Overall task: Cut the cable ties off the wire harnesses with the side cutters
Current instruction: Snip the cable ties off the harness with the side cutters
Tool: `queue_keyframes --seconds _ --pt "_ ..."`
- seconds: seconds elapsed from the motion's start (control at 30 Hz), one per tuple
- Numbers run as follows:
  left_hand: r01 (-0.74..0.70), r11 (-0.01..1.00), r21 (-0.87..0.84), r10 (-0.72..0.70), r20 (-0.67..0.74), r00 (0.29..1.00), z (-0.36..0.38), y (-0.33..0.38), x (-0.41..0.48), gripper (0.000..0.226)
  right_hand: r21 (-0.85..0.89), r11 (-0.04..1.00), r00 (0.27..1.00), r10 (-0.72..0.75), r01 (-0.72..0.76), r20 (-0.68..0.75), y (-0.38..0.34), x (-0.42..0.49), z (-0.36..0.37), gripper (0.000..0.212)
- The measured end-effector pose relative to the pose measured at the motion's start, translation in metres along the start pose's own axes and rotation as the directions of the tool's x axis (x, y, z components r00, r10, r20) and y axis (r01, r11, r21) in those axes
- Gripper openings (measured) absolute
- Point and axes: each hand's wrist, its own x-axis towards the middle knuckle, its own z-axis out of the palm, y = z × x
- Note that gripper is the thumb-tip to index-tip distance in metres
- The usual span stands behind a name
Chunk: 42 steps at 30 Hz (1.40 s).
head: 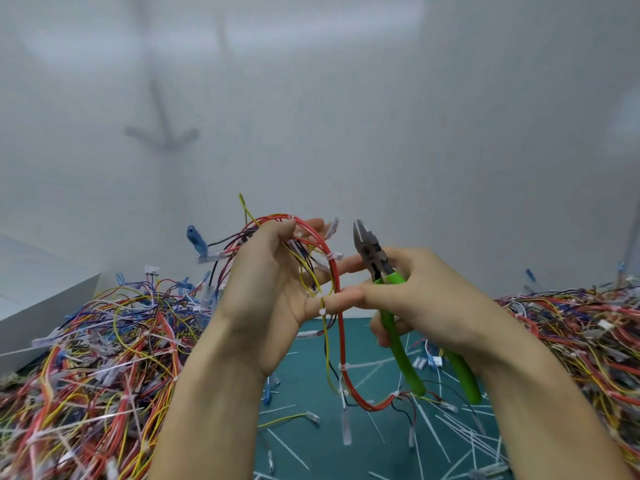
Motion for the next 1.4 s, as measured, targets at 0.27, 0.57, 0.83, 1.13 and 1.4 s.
queue_keyframes --seconds 0.27,0.57,0.83,1.13,1.4 --pt "0.041 0.877 0.479 0.048 -0.172 0.984 -0.01 -0.011 0.01 0.046 0.042 0.998 0.991 0.054 -0.05 -0.122 0.0 0.002 -0.002 0.056" --pt "0.037 0.662 0.748 0.173 -0.2 0.964 -0.004 -0.025 0.018 0.064 0.084 0.992 0.959 -0.062 0.089 -0.278 0.005 0.005 0.0 0.022" --pt "0.141 0.19 0.972 -0.005 -0.143 0.99 -0.011 -0.025 0.007 0.084 0.092 0.987 0.854 -0.064 0.13 -0.516 0.014 0.016 0.001 0.012" --pt "-0.178 0.529 0.83 -0.016 0.219 0.976 0.007 -0.016 -0.003 0.025 0.104 0.977 0.728 -0.065 0.186 -0.683 0.015 0.019 0.003 0.016" --pt "-0.191 0.504 0.842 -0.167 0.312 0.935 0.002 -0.027 0.005 0.008 0.121 0.972 0.7 -0.057 0.203 -0.712 0.018 0.022 0.01 0.007"
